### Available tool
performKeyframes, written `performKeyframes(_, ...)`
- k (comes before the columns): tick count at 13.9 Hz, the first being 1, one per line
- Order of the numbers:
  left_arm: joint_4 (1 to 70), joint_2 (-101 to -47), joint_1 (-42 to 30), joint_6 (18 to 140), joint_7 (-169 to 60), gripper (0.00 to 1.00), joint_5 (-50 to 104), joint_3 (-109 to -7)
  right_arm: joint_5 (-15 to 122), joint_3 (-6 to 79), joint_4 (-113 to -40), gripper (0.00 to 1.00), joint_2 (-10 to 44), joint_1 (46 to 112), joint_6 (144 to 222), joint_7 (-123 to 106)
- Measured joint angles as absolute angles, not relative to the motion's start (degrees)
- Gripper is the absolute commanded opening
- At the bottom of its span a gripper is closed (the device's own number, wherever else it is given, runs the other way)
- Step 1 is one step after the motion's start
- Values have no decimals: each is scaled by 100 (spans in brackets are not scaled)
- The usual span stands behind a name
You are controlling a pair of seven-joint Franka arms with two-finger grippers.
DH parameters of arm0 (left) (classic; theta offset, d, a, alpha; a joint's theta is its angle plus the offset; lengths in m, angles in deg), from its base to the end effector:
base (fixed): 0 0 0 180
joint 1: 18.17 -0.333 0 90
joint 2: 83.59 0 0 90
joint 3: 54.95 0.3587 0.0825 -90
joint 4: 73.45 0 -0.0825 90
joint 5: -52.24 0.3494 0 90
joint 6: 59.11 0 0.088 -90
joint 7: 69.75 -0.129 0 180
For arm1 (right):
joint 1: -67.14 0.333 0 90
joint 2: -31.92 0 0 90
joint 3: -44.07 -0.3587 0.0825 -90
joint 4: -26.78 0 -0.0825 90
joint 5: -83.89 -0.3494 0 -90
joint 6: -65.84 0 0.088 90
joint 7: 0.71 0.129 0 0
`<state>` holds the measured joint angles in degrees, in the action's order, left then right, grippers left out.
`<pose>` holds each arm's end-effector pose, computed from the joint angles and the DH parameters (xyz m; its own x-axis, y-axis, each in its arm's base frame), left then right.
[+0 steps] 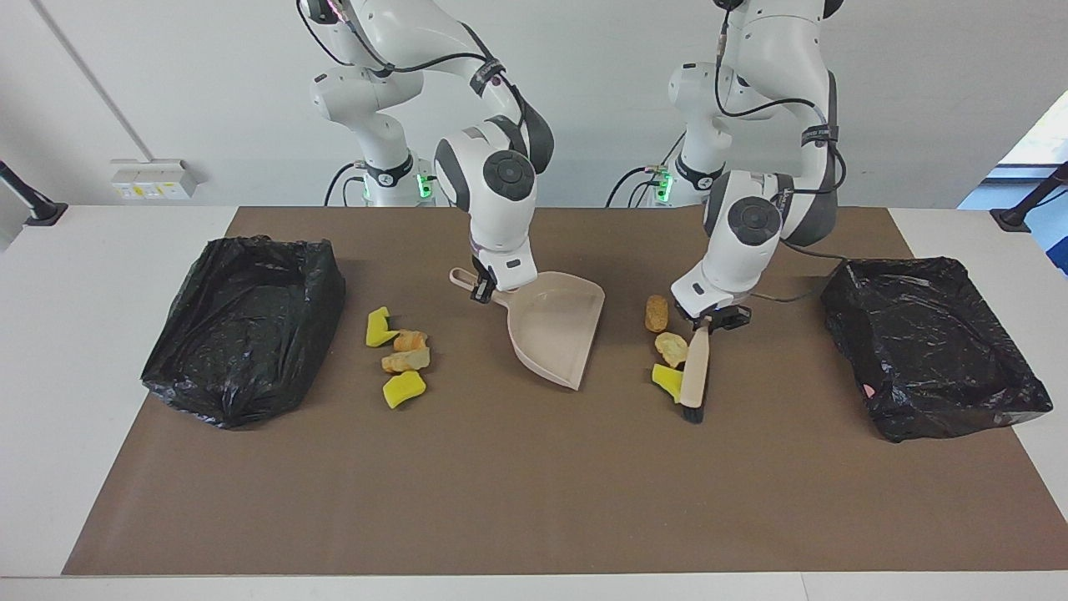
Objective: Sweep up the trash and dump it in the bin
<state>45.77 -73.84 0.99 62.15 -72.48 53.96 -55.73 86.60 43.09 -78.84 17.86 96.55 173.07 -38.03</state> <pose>0.5041 -0.1806 0.3773 0.9079 -0.3967 -0.1351 -0.4022 -0.9155 -0.0146 0.4941 0.2837 0.4147 0.3456 0.9181 -0.1940 0.9238 -0.3692 -0.1015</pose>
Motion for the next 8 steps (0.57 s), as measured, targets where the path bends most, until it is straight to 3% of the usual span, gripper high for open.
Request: performKeyframes(8, 4684, -7593, 1300, 6131, -7107, 0, 4064, -5578, 8706, 4307, -8439, 0, 2025, 9730, 17737, -3379)
